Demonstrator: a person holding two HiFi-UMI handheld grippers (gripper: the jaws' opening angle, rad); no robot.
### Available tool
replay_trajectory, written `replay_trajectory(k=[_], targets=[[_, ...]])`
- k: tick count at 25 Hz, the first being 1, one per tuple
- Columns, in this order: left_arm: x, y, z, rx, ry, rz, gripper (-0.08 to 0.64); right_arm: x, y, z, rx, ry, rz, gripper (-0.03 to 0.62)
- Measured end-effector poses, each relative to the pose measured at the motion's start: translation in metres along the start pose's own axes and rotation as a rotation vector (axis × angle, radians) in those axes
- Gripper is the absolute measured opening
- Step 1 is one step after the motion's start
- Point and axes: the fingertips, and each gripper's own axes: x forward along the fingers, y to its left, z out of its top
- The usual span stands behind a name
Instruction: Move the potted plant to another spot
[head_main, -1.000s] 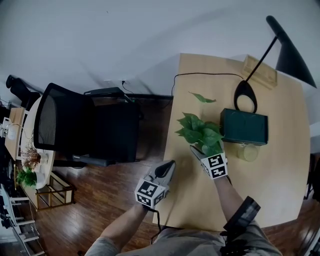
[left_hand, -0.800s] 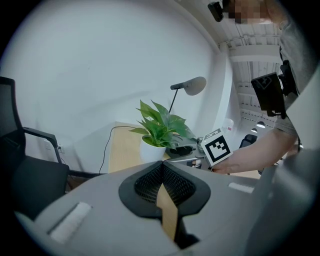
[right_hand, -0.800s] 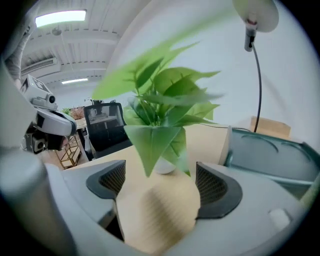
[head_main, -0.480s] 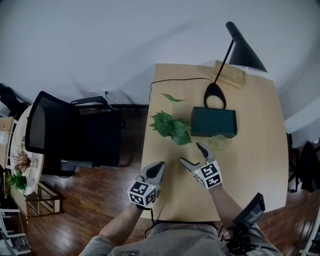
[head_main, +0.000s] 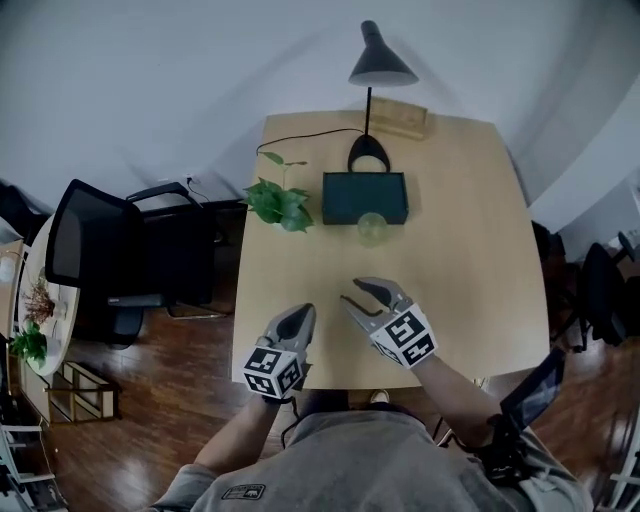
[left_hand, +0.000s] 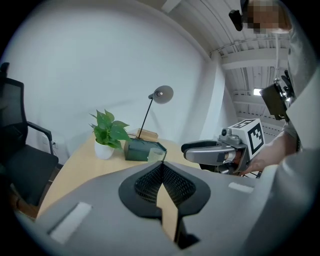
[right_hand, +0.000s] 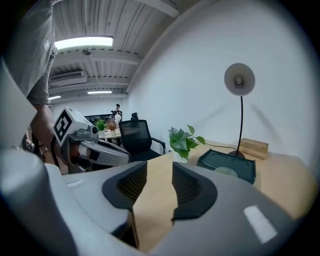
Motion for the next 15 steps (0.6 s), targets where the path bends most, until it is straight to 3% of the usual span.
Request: replay_trajectory(k=[8, 15], targets=[[-0.022, -0.093, -0.039, -0.003, 0.018, 0.033, 0.002, -0.105, 0.025, -0.047, 0.069, 0.01, 0.02, 0.013], [-0.034, -0.152, -0.06, 0.002, 0.059, -0.023, 0.002, -0.18, 0.047, -0.092, 0.169, 0.042, 0.033, 0.006]])
